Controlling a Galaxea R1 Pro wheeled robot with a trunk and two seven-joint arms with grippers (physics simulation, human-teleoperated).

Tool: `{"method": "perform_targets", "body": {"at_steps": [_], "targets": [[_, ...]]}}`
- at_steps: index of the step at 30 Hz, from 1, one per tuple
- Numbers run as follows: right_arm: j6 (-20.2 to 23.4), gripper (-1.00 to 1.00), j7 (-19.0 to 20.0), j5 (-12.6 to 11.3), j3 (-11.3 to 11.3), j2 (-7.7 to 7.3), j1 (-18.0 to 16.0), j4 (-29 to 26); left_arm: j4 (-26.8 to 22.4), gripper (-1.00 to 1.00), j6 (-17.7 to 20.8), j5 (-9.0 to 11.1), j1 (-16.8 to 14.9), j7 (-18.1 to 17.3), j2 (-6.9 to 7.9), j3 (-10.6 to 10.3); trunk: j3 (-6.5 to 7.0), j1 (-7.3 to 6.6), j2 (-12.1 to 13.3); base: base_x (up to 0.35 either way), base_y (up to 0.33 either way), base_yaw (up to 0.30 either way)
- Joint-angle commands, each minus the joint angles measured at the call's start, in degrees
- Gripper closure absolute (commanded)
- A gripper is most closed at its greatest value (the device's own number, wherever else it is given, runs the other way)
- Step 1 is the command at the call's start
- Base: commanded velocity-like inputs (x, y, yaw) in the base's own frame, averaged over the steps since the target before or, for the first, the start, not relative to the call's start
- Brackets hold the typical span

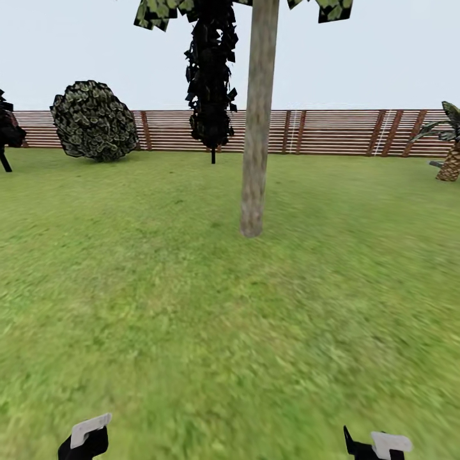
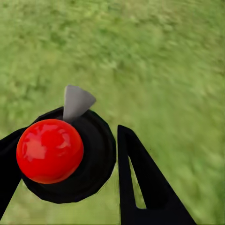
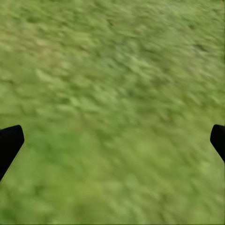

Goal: In the garden, pick up the pesticide atomizer on the floor and spray pesticide onto both trees until each tree trunk is fully covered.

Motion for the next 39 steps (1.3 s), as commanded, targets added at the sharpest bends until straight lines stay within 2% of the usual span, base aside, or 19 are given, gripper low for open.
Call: {"method": "perform_targets", "body": {"at_steps": [1, 39], "targets": [[-0.19, -1.00, -0.01, -0.31, 0.07, -0.01, -0.03, 0.03, 0.02, 1.00, -0.17, 0.25, -0.03, 0.11, 0.01, -0.10, -0.05, 0.03, -0.02, 0.338, 0.000, 0.000], [-0.19, -1.00, -0.01, -0.31, 0.07, -0.01, -0.03, 0.03, 0.02, 1.00, -0.17, 0.17, -0.03, 0.11, 0.01, -0.10, -0.05, 0.03, -0.02, 0.338, 0.000, 0.000]]}}
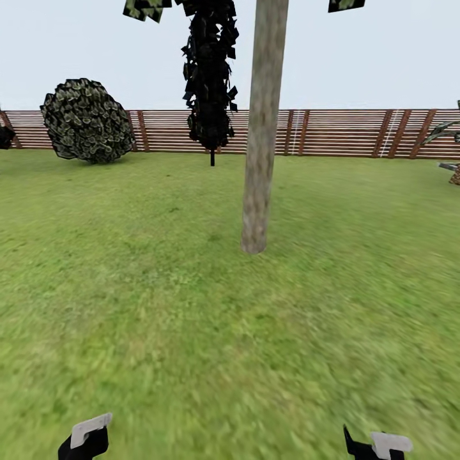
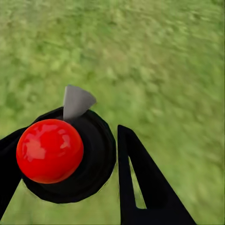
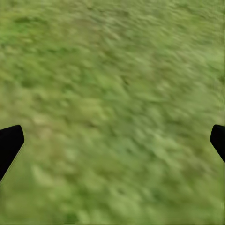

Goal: In the garden, pick up the pesticide atomizer on the floor and spray pesticide onto both trees until each tree trunk is fully covered.

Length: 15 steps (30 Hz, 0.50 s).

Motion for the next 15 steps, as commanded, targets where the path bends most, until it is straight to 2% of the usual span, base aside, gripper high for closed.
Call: {"method": "perform_targets", "body": {"at_steps": [1, 15], "targets": [[-0.19, -1.00, -0.01, -0.31, 0.07, -0.01, -0.03, 0.04, 0.02, 1.00, -0.17, 0.24, -0.03, 0.11, 0.01, -0.10, -0.05, 0.03, -0.02, 0.338, 0.000, 0.000], [-0.19, -1.00, -0.01, -0.31, 0.07, -0.01, -0.03, 0.04, 0.02, 1.00, -0.17, 0.32, -0.03, 0.11, 0.01, -0.11, -0.05, 0.03, -0.02, 0.338, 0.000, 0.000]]}}
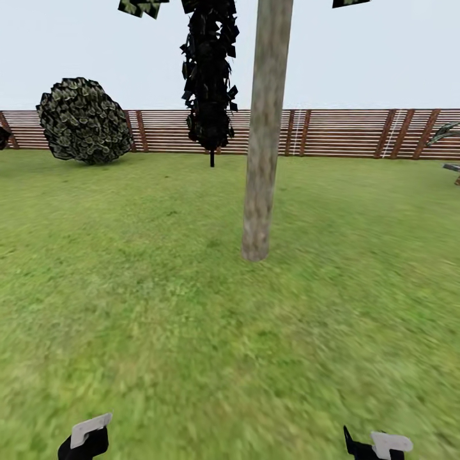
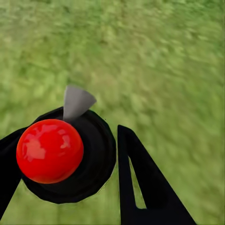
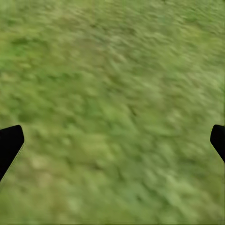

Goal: In the garden, pick up the pesticide atomizer on the floor and spray pesticide onto both trees until each tree trunk is fully covered.

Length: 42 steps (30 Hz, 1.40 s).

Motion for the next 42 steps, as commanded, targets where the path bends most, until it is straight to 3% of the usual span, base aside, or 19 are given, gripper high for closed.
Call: {"method": "perform_targets", "body": {"at_steps": [1, 18, 27, 42], "targets": [[-0.19, -1.00, -0.01, -0.31, 0.07, -0.01, -0.03, 0.04, 0.02, 1.00, -0.17, 0.24, -0.03, 0.11, 0.01, -0.10, -0.05, 0.03, -0.02, 0.338, 0.000, 0.000], [-0.19, -1.00, 0.10, -0.31, 0.07, -0.01, -0.03, -0.03, 0.02, 1.00, -0.17, 0.17, -0.03, 0.11, 0.01, -0.05, -0.05, 0.03, -0.02, 0.338, 0.000, -0.002], [-0.19, -1.00, 0.17, -0.38, 0.07, -0.01, -0.03, -0.17, 0.02, 1.00, -0.20, 0.24, -0.02, 0.11, 0.08, 0.02, 0.06, 0.03, -0.02, 0.338, 0.000, -0.208], [-0.28, -1.00, -0.04, -0.50, 0.07, 0.02, -0.03, -0.28, -0.13, 1.00, -0.40, 0.28, 0.04, 0.43, 0.55, 0.13, 0.08, 0.03, -0.02, 0.317, -0.081, -0.013]]}}
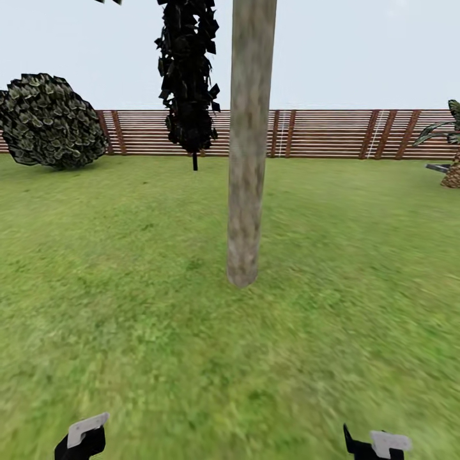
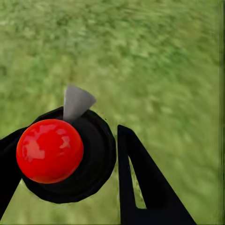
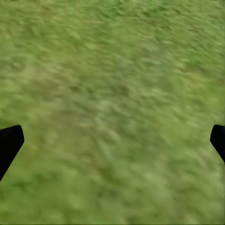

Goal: In the garden, pick up the pesticide atomizer on the floor and spray pesticide onto both trees until each tree trunk is fully covered.

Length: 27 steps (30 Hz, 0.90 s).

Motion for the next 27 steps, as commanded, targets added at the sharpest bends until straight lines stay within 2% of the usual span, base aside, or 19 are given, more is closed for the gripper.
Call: {"method": "perform_targets", "body": {"at_steps": [1, 7, 21, 27], "targets": [[-0.18, -1.00, 0.00, -0.32, 0.09, 0.06, -0.03, 0.10, -0.15, 1.00, -0.18, 0.18, -0.02, 0.10, 0.02, -0.11, -0.05, 0.02, -0.02, 0.282, -0.159, 0.000], [-0.25, -1.00, 0.17, -0.25, 0.09, 0.66, -0.03, 0.07, -0.51, 1.00, -0.15, 0.11, 0.07, -0.02, 0.10, -0.07, -0.05, 0.02, -0.02, 0.275, -0.165, 0.000], [-0.26, -1.00, 0.16, -0.14, 0.09, 0.84, -0.03, 0.19, -0.12, 1.00, -0.11, 0.10, 0.09, -0.28, 0.28, -0.05, -0.04, 0.02, -0.02, 0.284, -0.149, -0.001], [-0.25, -1.00, 0.19, -0.14, 0.09, 0.83, -0.03, 0.20, 0.05, 1.00, -0.18, 0.10, 0.09, -0.28, 0.19, -0.13, 0.18, 0.02, -0.02, 0.296, -0.128, -0.148]]}}
